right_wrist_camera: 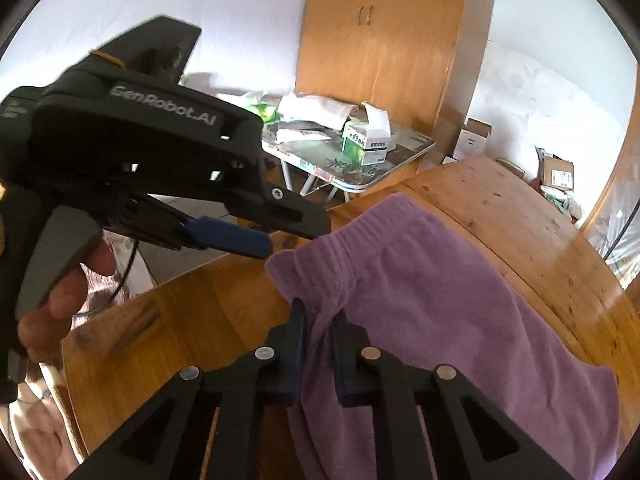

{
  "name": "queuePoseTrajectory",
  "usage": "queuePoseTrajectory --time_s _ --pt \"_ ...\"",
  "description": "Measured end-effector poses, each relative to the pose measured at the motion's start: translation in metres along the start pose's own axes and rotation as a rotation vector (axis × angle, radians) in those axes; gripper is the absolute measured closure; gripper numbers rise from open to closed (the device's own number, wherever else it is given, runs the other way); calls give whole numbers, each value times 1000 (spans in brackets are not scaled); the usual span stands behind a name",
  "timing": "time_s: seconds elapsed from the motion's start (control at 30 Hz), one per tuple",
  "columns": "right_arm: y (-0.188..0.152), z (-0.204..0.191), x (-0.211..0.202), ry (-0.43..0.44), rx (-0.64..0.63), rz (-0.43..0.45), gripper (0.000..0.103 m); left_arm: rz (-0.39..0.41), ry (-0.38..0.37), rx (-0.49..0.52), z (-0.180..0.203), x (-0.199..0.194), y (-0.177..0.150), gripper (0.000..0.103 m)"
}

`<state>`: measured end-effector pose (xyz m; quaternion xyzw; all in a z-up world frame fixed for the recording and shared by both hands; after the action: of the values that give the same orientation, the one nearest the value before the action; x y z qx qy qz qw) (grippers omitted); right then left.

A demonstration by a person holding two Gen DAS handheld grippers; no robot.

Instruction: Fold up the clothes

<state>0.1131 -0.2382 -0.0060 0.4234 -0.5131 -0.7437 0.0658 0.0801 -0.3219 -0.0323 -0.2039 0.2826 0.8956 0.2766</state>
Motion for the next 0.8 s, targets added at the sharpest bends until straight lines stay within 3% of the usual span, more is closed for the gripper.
queuePoseTrajectory --time_s 0.33,0.43,0.7,0.8 --pt "2 9 -19 17 55 93 94 -102 -125 -212 -10 22 10 46" --pt "1 9 -22 23 61 99 94 -118 -108 -197 -5 27 7 41" --pt "1 6 -25 33 47 90 94 -139 -142 -162 13 40 12 41" --pt "4 9 -20 37 45 88 94 -171 -121 -131 21 50 11 41"
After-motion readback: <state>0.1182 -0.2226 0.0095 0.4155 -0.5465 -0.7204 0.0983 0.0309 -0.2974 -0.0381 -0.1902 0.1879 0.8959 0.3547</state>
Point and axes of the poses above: each gripper's, at about its wrist camera, not at the fingertips, and x roughly the way its jaws point, z to its right, y to its top, the point moved 2 cm from there along x, roughly the way its jaws point, and after that the axes turned 11 degrees about z, right-handed, at the moved point
